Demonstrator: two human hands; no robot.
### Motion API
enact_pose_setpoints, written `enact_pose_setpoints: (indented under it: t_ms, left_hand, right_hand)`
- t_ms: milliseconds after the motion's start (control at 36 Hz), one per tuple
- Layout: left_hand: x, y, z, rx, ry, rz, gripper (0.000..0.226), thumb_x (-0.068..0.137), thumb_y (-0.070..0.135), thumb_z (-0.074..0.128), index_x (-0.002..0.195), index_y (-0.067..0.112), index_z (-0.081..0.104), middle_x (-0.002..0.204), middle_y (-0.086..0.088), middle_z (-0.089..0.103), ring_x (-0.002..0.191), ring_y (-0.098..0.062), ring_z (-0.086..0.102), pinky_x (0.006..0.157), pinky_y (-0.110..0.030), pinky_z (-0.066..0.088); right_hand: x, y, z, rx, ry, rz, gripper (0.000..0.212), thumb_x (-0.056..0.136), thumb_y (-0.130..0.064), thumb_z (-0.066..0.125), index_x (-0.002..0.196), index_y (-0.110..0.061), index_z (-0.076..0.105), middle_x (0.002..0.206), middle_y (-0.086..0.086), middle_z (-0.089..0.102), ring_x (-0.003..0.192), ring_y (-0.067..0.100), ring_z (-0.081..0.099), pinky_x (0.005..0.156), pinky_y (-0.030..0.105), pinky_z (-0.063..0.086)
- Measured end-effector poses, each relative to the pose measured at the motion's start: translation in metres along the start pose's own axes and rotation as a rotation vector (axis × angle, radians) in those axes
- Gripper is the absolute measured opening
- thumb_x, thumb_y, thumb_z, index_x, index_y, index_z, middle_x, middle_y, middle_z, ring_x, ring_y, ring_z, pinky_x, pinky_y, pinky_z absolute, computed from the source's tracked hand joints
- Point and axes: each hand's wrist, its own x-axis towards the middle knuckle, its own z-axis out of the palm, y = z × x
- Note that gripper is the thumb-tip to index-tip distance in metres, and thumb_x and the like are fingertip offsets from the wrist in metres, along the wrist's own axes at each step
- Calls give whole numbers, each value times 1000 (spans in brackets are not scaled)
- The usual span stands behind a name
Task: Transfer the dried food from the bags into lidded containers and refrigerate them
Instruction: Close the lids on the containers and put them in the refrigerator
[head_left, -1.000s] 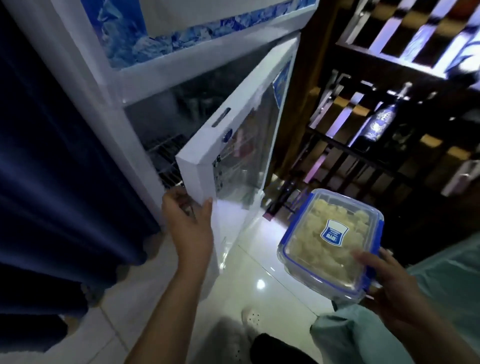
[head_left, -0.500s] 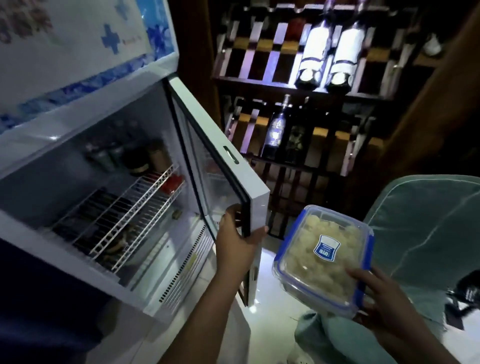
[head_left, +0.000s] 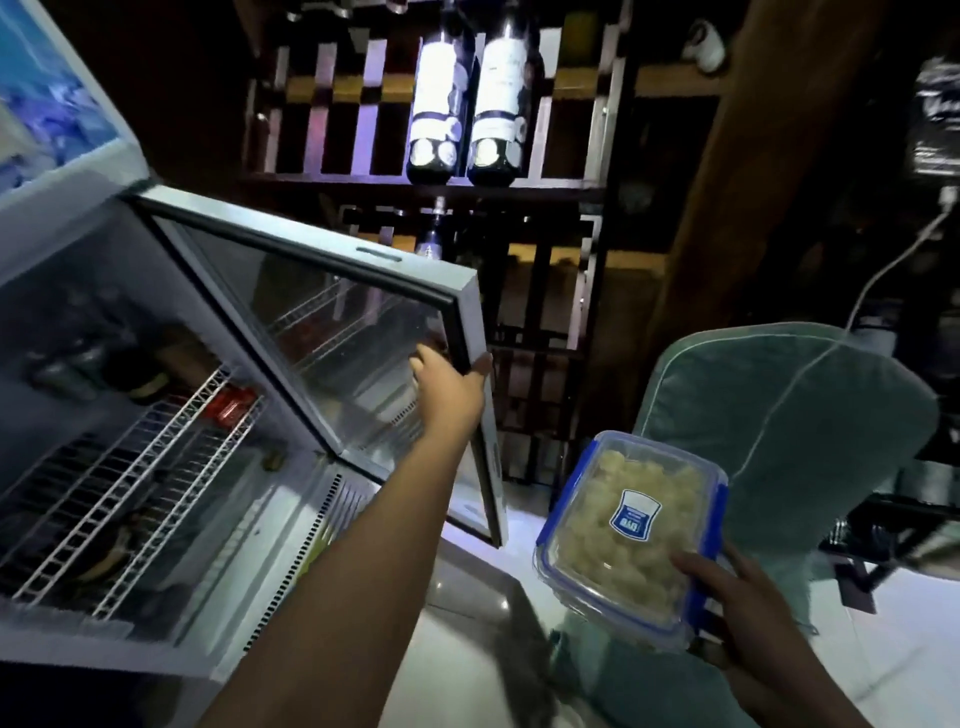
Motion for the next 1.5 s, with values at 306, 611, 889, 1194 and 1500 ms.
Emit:
enact_pose_setpoints:
  t_ms: [306, 611, 889, 1194, 1500]
  left_hand:
    - [26, 25, 18, -15, -46, 90, 46, 86, 20, 78, 115, 12, 43, 125, -11, 54, 111, -29, 59, 89, -43, 54]
    - [-79, -78, -95, -359, -604, -318, 30, 92, 31, 73, 121, 32, 67, 120, 4, 70, 111, -19, 68, 82, -39, 61]
    - [-134, -161, -227, -692, -363, -483, 71, 71, 25, 84, 135, 40, 57, 129, 1, 68, 115, -29, 68, 80, -45, 59]
    - [-97, -222, -361, -739, -34, -503, 48, 76, 21, 73, 123, 32, 70, 122, -1, 73, 107, -23, 72, 75, -33, 58]
    - [-40, -267, -406, -847, 230, -573, 54, 65, 30, 79, 119, 29, 72, 115, -7, 75, 102, -29, 74, 87, -49, 60]
  right_hand:
    - [32, -14, -14, -51, -94, -31, 43, 80, -17, 76, 112, -45, 67, 96, 7, 78, 93, 42, 72, 74, 50, 57]
    - [49, -19, 68, -223, -319, -1, 56, 77, -13, 77, 121, -45, 64, 99, 4, 78, 88, 35, 74, 65, 40, 56]
    - [30, 21, 235, -451, -642, 65, 41, 79, -6, 73, 107, -37, 74, 99, 8, 78, 78, 26, 76, 54, 32, 56]
    - [-21, 63, 421, -626, -882, -30, 50, 80, -17, 74, 117, -49, 67, 100, 5, 78, 77, 20, 73, 61, 33, 55]
    - [-20, 86, 524, -755, -1110, -289, 69, 68, -18, 85, 130, -39, 63, 124, -7, 69, 112, 13, 66, 79, 22, 56]
